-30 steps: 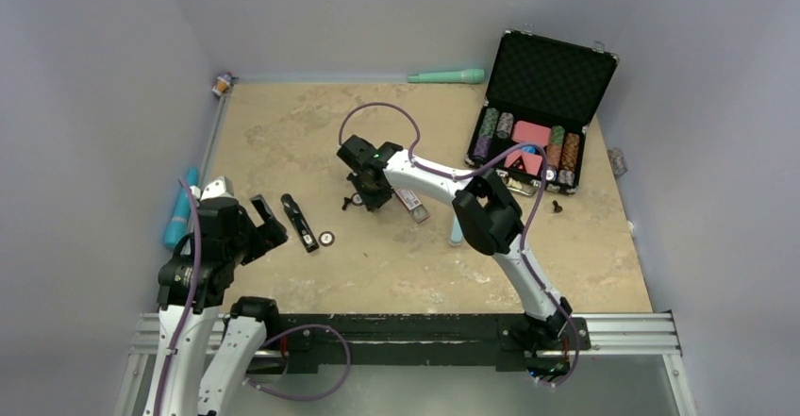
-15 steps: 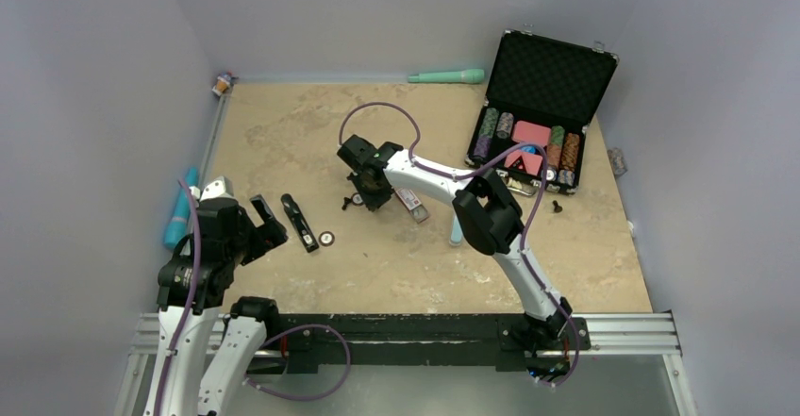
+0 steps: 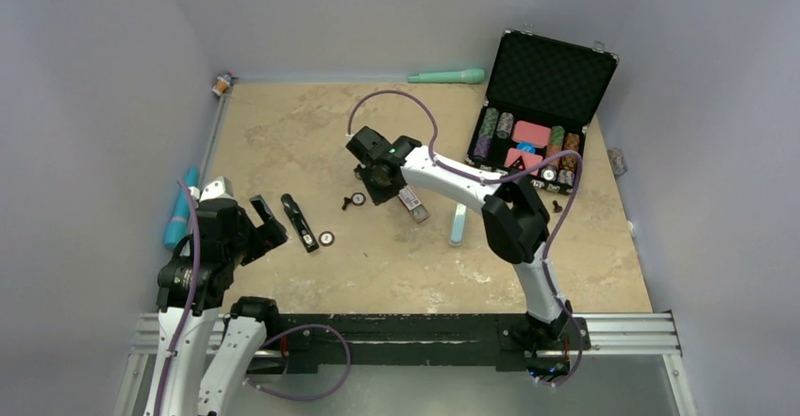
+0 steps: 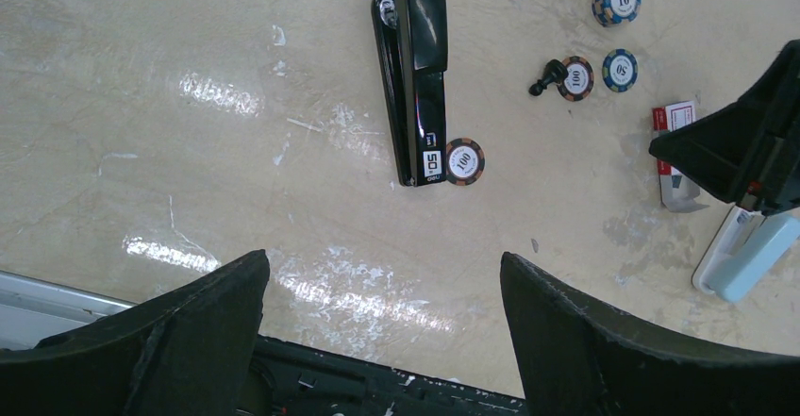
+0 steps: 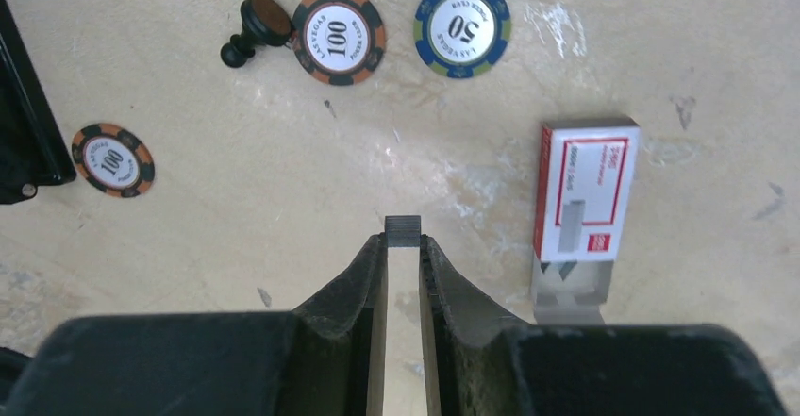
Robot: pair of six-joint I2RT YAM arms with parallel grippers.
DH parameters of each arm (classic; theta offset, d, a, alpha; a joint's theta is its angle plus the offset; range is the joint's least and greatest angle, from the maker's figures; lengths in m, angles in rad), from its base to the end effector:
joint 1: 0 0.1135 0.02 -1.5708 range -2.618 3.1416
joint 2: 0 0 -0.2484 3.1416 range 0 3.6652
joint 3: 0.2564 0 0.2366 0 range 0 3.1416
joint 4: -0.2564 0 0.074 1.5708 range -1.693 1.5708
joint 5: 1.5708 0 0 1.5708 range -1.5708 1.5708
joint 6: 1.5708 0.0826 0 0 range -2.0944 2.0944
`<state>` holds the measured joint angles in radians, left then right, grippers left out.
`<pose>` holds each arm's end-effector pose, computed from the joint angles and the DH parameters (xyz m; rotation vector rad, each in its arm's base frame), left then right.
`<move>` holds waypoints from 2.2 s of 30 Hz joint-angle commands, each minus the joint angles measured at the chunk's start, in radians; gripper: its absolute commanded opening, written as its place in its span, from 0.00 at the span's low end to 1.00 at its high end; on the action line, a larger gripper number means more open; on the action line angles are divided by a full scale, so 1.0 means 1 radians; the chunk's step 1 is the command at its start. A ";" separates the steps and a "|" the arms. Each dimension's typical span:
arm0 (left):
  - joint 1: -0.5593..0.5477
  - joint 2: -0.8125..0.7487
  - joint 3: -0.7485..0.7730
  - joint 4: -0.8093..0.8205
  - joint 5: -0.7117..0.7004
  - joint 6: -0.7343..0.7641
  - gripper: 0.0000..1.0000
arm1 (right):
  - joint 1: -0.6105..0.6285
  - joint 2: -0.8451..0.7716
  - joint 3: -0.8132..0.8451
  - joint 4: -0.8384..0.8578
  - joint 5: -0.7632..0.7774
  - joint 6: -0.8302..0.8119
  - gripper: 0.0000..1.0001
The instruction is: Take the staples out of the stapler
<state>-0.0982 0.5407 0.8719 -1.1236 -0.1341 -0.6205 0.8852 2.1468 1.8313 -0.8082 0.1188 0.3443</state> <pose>0.1139 -0.0001 0.2615 -0.6725 2.2646 -0.1921 0.2981 0.3490 0.1672 -0.6863 2.6121 0.2229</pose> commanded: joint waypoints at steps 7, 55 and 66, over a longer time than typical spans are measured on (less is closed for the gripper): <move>0.006 -0.008 -0.001 0.021 0.005 -0.005 0.96 | -0.037 -0.197 -0.257 0.059 0.078 0.051 0.13; -0.005 0.005 -0.004 0.022 0.010 -0.008 0.96 | -0.127 -0.212 -0.379 0.123 0.127 -0.012 0.32; -0.030 0.033 -0.002 0.083 0.056 0.055 1.00 | -0.131 -0.296 -0.323 0.066 0.121 -0.001 0.38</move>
<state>-0.1020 0.5518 0.8700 -1.1156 -0.1120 -0.6144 0.7620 1.9469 1.4670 -0.7219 0.2264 0.3393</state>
